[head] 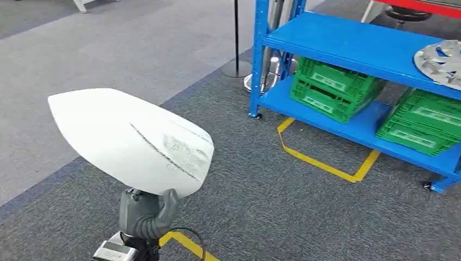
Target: Take the parts from the cabinet and place them on the table.
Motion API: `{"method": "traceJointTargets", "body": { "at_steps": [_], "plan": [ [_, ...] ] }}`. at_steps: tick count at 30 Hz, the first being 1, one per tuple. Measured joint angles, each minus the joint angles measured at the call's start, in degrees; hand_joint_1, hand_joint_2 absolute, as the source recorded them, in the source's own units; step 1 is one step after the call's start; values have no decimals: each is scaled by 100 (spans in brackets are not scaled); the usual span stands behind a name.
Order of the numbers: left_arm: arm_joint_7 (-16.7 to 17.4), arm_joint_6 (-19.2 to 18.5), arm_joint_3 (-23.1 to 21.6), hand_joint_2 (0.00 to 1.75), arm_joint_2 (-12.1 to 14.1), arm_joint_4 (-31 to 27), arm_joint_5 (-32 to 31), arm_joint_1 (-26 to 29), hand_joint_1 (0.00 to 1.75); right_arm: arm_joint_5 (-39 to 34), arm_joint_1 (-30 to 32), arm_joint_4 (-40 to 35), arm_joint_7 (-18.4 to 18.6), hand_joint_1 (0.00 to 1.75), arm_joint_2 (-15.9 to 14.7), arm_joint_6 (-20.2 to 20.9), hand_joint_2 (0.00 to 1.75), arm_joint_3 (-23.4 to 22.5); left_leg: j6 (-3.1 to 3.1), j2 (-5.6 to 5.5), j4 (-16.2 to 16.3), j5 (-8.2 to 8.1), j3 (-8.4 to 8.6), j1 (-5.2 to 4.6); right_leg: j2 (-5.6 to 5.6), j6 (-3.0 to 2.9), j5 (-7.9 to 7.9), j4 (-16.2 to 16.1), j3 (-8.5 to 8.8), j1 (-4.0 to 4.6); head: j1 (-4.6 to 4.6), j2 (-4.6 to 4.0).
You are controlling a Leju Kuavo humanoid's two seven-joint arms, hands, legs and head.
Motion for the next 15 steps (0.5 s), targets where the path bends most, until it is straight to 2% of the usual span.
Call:
{"method": "traceJointTargets", "body": {
  "at_steps": [1, 2, 3, 4, 5, 6, 7, 10, 11, 12, 13, 14, 15],
  "plan": [
    [0, 20, 9, 175, 0, 11, 40, 15, 175, 26, 0, 0, 0, 0, -11, 0, 0, -4, -10, 7, 238, -52, -88, 14, -86, 0, -1, 2, -4, 1, -2, 0],
    [0, 35, 24, 175, 4, 13, 134, 51, 175, 78, -5, 0, -4, 0, -17, 9, 0, -9, -11, 17, 205, 31, -51, 27, -172, 1, -2, 2, -3, 4, 0, 0],
    [0, 35, 37, 175, 15, 13, 245, 94, 175, 125, -17, 0, -26, 0, -22, 22, 0, -9, -3, 34, -69, 224, 100, 30, -245, -2, -7, 2, 0, 6, -2, 0],
    [0, 44, 52, 175, 42, 0, 368, 150, 175, 175, -34, 0, -68, 0, -26, 24, 0, -9, 19, 80, -540, 476, 349, 28, -313, 4, -12, 1, 13, 9, -2, 0],
    [0, 61, 61, 175, 70, -40, 444, 217, 175, 225, -51, -2, -116, 0, -28, 13, 0, -7, 54, 208, -1054, 698, 621, 13, -363, 14, -22, 1, 29, 12, -2, 0],
    [0, 76, 74, 175, 100, -100, 507, 271, 175, 275, -63, -4, -157, 0, -28, -21, 0, -4, 87, 513, -1391, 677, 788, -43, -411, 27, -32, -5, 31, 23, 2, 0],
    [0, 90, 81, 175, 116, -133, 538, 293, 175, 315, -69, -4, -168, 0, -28, -70, 0, 4, 126, 542, -1511, 662, 815, -94, -470, 65, -53, 25, 3, 64, -13, 0],
    [0, 105, 112, 175, 142, -179, 555, 407, 175, 358, -151, -7, -140, 0, -20, -131, 0, 24, 216, 349, -1508, 679, 732, -103, -676, 132, -43, -11, 28, 68, -7, 0],
    [0, 96, 118, 175, 146, -181, 553, 421, 175, 374, -177, -7, -85, 0, -4, -127, 0, 31, 284, 276, -1574, 728, 762, -67, -659, 179, -91, -2, 24, 54, -11, 0],
    [-4, 65, 125, 175, 149, -192, 557, 425, 175, 404, -192, -7, -39, 0, -2, -105, 0, 37, 311, 234, -1589, 746, 757, -52, -321, 197, -206, 120, -53, 34, 18, 0],
    [-4, 42, 131, 175, 146, -199, 575, 404, 175, 428, -192, -7, 15, 0, -2, -81, 0, 52, 343, 165, -1588, 760, 741, -46, -71, 198, -414, 468, -199, 25, 30, 0],
    [-4, 4, 135, 175, 146, -199, 584, 392, 175, 448, -193, -7, 65, 0, -2, -55, 0, 68, 359, 101, -1588, 768, 728, -48, 48, 204, -655, 975, -435, 22, 31, 0],
    [-4, -18, 144, 175, 146, -199, 586, 386, 175, 455, -192, -7, 85, 0, -2, -37, 0, 72, 368, 32, -1588, 774, 719, -55, 92, 208, -832, 1443, -667, 23, 31, 0]
  ]
}}
